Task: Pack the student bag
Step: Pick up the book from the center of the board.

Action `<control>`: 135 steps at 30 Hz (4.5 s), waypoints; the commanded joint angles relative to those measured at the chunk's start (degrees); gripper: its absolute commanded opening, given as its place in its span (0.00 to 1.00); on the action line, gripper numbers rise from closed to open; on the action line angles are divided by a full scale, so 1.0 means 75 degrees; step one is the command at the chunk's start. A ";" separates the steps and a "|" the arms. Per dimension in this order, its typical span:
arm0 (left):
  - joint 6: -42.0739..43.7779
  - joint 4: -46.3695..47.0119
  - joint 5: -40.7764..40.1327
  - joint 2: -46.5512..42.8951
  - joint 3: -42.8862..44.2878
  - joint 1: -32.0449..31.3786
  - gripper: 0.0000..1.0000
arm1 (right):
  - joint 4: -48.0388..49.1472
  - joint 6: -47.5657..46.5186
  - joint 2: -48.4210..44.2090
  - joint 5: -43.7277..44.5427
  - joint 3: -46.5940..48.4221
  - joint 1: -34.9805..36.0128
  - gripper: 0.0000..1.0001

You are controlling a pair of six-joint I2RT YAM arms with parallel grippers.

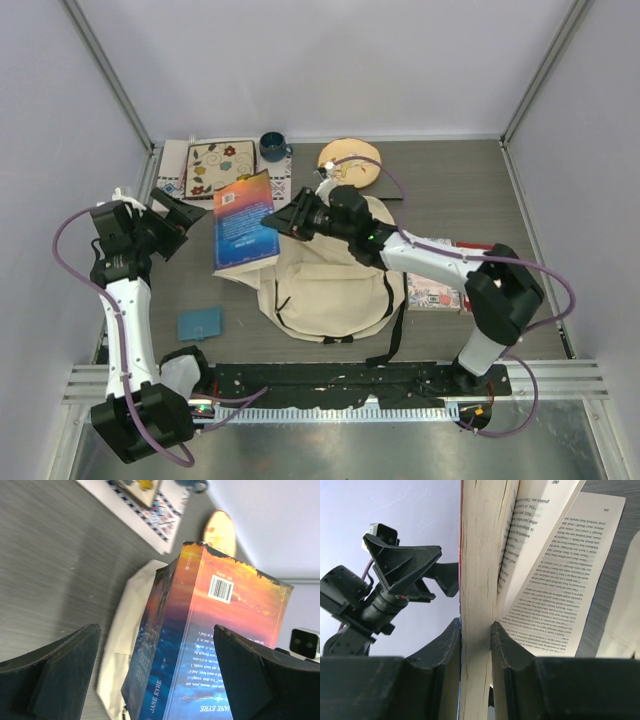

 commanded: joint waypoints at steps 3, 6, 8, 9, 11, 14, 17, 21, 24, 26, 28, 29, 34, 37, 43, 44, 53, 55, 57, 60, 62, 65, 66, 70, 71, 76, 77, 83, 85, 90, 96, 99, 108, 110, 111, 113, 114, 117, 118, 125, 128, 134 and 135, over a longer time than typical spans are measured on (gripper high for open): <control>-0.1279 0.1817 0.1947 -0.0489 -0.0751 -0.0176 1.00 | 0.1134 -0.0413 -0.2172 -0.0036 -0.0754 -0.0216 0.01; -0.1584 0.2215 0.1900 -0.0677 -0.1208 -0.0737 1.00 | 0.0584 -0.0823 -0.2700 0.0057 -0.1200 -0.0240 0.01; -0.1703 0.2461 0.1749 -0.0828 -0.1640 -0.1101 1.00 | 0.0466 -0.0860 -0.2922 0.0151 -0.1505 -0.0263 0.01; -0.1738 0.2498 0.1458 -0.0853 -0.1782 -0.1475 1.00 | 0.0547 -0.0802 -0.2970 0.0128 -0.1843 -0.0287 0.01; -0.1867 0.2684 0.1257 -0.0946 -0.2226 -0.1805 1.00 | 0.0548 -0.0801 -0.3029 0.0069 -0.2092 -0.0310 0.01; -0.2171 0.3152 0.1174 -0.0993 -0.2835 -0.2192 1.00 | 0.0745 -0.0731 -0.2959 -0.0058 -0.2502 -0.0310 0.01; -0.2254 0.3399 0.0940 -0.1052 -0.3398 -0.2404 0.99 | 0.1493 -0.0288 -0.2667 -0.0235 -0.3040 -0.0310 0.01; -0.2395 0.3576 0.0682 -0.1368 -0.4079 -0.2463 0.99 | 0.1917 -0.0098 -0.2303 -0.0340 -0.3637 -0.0334 0.01; -0.2441 0.3588 0.0529 -0.1661 -0.4559 -0.2463 0.99 | 0.2223 0.0031 -0.2022 -0.0469 -0.3978 -0.0345 0.01; -0.2453 0.3681 0.0529 -0.1673 -0.4828 -0.2474 1.00 | 0.2607 0.0159 -0.1752 -0.0551 -0.4154 -0.0357 0.01; -0.2453 0.3821 0.0553 -0.1604 -0.4970 -0.2486 1.00 | 0.3065 0.0522 -0.1542 -0.0704 -0.4435 -0.0357 0.01; -0.2453 0.3869 0.0564 -0.1580 -0.5098 -0.2521 0.99 | 0.3543 0.0651 -0.1262 -0.0739 -0.4506 -0.0369 0.01; -0.2488 0.4009 0.0564 -0.1556 -0.5462 -0.2638 1.00 | 0.5195 0.1575 -0.0405 -0.1008 -0.4741 -0.0381 0.01; -0.2664 0.4301 0.0599 -0.1626 -0.5696 -0.2650 1.00 | 0.5795 0.1951 0.0087 -0.1102 -0.4718 -0.0380 0.01; -0.2921 0.4794 0.0599 -0.1428 -0.5966 -0.2943 1.00 | 0.6126 0.2187 0.0440 -0.1150 -0.4753 -0.0381 0.01; -0.3015 0.4922 0.0599 -0.1404 -0.6002 -0.3013 1.00 | 0.6126 0.2176 0.0440 -0.1173 -0.4753 -0.0381 0.01; -0.3262 0.5861 0.0962 -0.0947 -0.5522 -0.3388 0.74 | 0.5962 0.2082 0.0464 -0.1407 -0.4683 -0.0357 0.01; -0.3274 0.5955 0.1102 -0.0841 -0.5370 -0.3412 0.60 | 0.5576 0.1848 0.0370 -0.1524 -0.4613 -0.0334 0.01; -0.3262 0.5967 0.1162 -0.0806 -0.5241 -0.3412 0.49 | 0.5213 0.1487 0.0241 -0.1513 -0.4519 -0.0310 0.01; -0.3239 0.5943 0.1314 -0.0783 -0.5100 -0.3424 0.28 | 0.4381 0.1134 -0.0063 -0.1501 -0.4366 -0.0287 0.01; -0.3204 0.5815 0.1373 -0.0876 -0.4995 -0.3424 0.14 | 0.3667 0.0748 -0.0413 -0.1291 -0.4273 -0.0299 0.11; -0.3087 0.5254 0.1244 -0.1284 -0.4690 -0.3424 0.00 | 0.2426 0.0045 -0.0953 -0.0788 -0.4144 -0.0298 0.43; -0.3040 0.4892 0.1116 -0.1437 -0.4457 -0.3435 0.00 | 0.1958 -0.0166 -0.1535 -0.0543 -0.4097 -0.0299 0.50; -0.2794 0.3999 0.0752 -0.1965 -0.3648 -0.3412 0.00 | -0.1446 -0.1304 -0.3213 0.1413 -0.3827 -0.0299 0.87; -0.2793 0.3894 0.0717 -0.2001 -0.3484 -0.3412 0.00 | -0.1851 -0.1572 -0.3518 0.2067 -0.3792 -0.0299 0.87; -0.3074 0.4196 0.0646 -0.1732 -0.2558 -0.3412 0.00 | -0.2324 -0.1424 -0.5136 0.2227 -0.4061 -0.0299 0.88; -0.3283 0.4545 0.0635 -0.1662 -0.2406 -0.3412 0.00 | -0.2219 -0.1271 -0.5231 0.1901 -0.4166 -0.0299 0.88; -0.3532 0.5216 0.0179 -0.1123 -0.1703 -0.3447 0.00 | -0.0767 0.0030 -0.5385 0.1650 -0.4518 0.0614 0.88; -0.3520 0.5345 -0.0020 -0.0948 -0.1561 -0.3587 0.00 | -0.0251 0.0486 -0.5244 0.2025 -0.4495 0.1104 0.88; -0.3309 0.5708 -0.0630 -0.0514 -0.1127 -0.4253 0.00 | 0.1455 0.1576 -0.4379 0.2728 -0.4647 0.1693 0.90; -0.3297 0.6083 -0.1017 -0.0536 -0.1185 -0.4700 0.00 | 0.3601 0.3568 -0.3569 0.3724 -0.5209 0.1717 0.91; -0.3262 0.6166 -0.1030 -0.0583 -0.1209 -0.4713 0.00 | 0.4597 0.4423 -0.3077 0.4134 -0.5338 0.1729 0.90; -0.3274 0.6435 -0.0983 -0.0548 -0.1268 -0.4760 0.00 | 0.6078 0.5725 -0.1740 0.4592 -0.5011 0.1752 0.91; -0.3262 0.6459 -0.0971 -0.0513 -0.1244 -0.4771 0.00 | 0.6090 0.5995 -0.1612 0.4710 -0.5011 0.1811 0.91; -0.3227 0.6470 -0.0959 -0.0502 -0.1233 -0.4771 0.00 | 0.6102 0.6031 -0.1588 0.4710 -0.4999 0.1811 0.90; -0.3180 0.6447 -0.0959 -0.0478 -0.1174 -0.4771 0.00 | 0.6114 0.6311 -0.1529 0.4745 -0.5022 0.1869 0.90; -0.3157 0.6424 -0.0982 -0.0466 -0.1174 -0.4771 0.00 | 0.6172 0.6359 -0.1494 0.4803 -0.5045 0.1893 0.90; -0.3168 0.6494 -0.0924 -0.0431 -0.1139 -0.4771 0.00 | 0.6289 0.6768 -0.1261 0.4793 -0.5034 0.1928 0.90; -0.3133 0.6448 -0.0947 -0.0443 -0.1127 -0.4771 0.00 | 0.6498 0.6816 -0.1190 0.4757 -0.4988 0.1974 0.91; -0.3238 0.6482 -0.0878 -0.0455 -0.1033 -0.4771 0.00 | 0.6417 0.6898 -0.0967 0.5201 -0.4846 0.2244 0.90; -0.3343 0.6482 -0.0772 -0.0524 -0.0998 -0.4771 0.00 | 0.6606 0.6887 -0.0814 0.5634 -0.4893 0.2209 0.91; -0.3555 0.6506 -0.0631 -0.0852 -0.1068 -0.4771 0.00 | 0.6407 0.6652 -0.0522 0.5963 -0.4765 0.2127 0.91; -0.3601 0.6494 -0.0619 -0.0899 -0.1092 -0.4771 0.00 | 0.6465 0.6582 -0.0463 0.6057 -0.4764 0.2127 0.91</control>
